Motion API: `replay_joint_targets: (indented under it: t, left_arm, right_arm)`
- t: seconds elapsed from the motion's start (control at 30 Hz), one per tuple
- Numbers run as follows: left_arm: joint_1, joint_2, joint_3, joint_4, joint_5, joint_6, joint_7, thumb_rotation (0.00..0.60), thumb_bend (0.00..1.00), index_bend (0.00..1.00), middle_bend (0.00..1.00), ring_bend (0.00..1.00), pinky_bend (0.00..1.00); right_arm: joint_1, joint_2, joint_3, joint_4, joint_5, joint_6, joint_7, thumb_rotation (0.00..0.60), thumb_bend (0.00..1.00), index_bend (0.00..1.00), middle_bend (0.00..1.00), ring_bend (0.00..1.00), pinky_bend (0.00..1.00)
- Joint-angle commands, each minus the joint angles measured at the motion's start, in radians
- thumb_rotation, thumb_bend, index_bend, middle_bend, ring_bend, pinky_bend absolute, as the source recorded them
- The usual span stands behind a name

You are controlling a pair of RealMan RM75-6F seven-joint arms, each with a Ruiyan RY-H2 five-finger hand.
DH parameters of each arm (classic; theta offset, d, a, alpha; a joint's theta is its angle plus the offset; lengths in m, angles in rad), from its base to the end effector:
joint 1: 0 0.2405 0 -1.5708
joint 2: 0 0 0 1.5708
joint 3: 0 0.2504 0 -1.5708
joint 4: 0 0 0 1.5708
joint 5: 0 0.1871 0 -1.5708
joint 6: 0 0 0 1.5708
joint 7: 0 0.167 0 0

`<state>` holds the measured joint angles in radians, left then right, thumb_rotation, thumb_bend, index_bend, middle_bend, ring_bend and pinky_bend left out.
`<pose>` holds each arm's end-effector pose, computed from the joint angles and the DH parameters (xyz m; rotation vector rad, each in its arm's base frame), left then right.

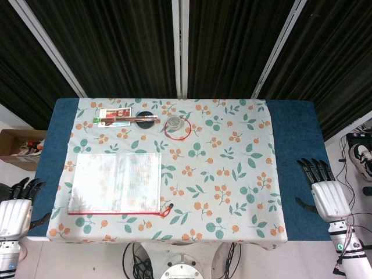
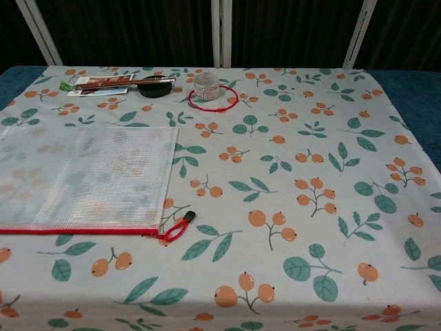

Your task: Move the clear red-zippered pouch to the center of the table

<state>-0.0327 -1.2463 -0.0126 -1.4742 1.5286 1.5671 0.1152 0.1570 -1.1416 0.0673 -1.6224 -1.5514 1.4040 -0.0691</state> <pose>-0.3141 0.1795 0.1539 -1.3916 -0.7955 -0.8116 -0.2734 -0.2242 0.1567 1.5221 -0.8497 0.9217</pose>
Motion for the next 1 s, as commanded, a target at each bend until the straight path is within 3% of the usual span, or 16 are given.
replay_joint_targets:
  t: [0.03, 0.27, 0.4, 0.5, 0.77, 1.0]
  left_arm:
    - [0.003, -0.004, 0.002, 0.004, -0.001, -0.002, 0.013, 0.600, 0.00, 0.24, 0.19, 0.12, 0.19]
    - [0.016, 0.008, 0.000, -0.045, -0.003, 0.018, 0.060, 0.600, 0.00, 0.29, 0.21, 0.15, 0.18]
    - [0.005, -0.021, -0.013, -0.065, 0.049, 0.057, 0.062, 0.600, 0.00, 0.39, 0.25, 0.18, 0.19]
    - [-0.038, -0.045, -0.016, -0.090, 0.093, 0.022, 0.075, 0.600, 0.02, 0.42, 0.26, 0.18, 0.19]
    - [-0.221, -0.142, -0.016, -0.137, 0.178, -0.211, 0.053, 0.600, 0.09, 0.42, 0.26, 0.18, 0.19]
    - [-0.375, -0.296, -0.025, -0.130, 0.139, -0.460, 0.099, 0.600, 0.10, 0.41, 0.25, 0.18, 0.19]
  right_arm:
    - [0.001, -0.008, 0.005, 0.000, -0.001, 0.012, -0.007, 0.600, 0.08, 0.00, 0.08, 0.00, 0.06]
    - [-0.015, -0.008, -0.002, -0.005, -0.022, 0.055, -0.015, 0.600, 0.08, 0.00, 0.09, 0.00, 0.06]
    - [-0.025, -0.004, -0.003, 0.002, -0.037, 0.084, -0.005, 0.600, 0.08, 0.00, 0.09, 0.00, 0.06]
    - [-0.027, 0.000, -0.006, 0.003, -0.048, 0.095, -0.002, 0.600, 0.08, 0.00, 0.09, 0.00, 0.06]
    - [-0.034, 0.012, -0.008, -0.007, -0.074, 0.124, -0.013, 0.600, 0.08, 0.00, 0.09, 0.00, 0.06]
    - [-0.036, 0.001, -0.011, 0.011, -0.069, 0.122, -0.002, 0.600, 0.08, 0.00, 0.09, 0.00, 0.06]
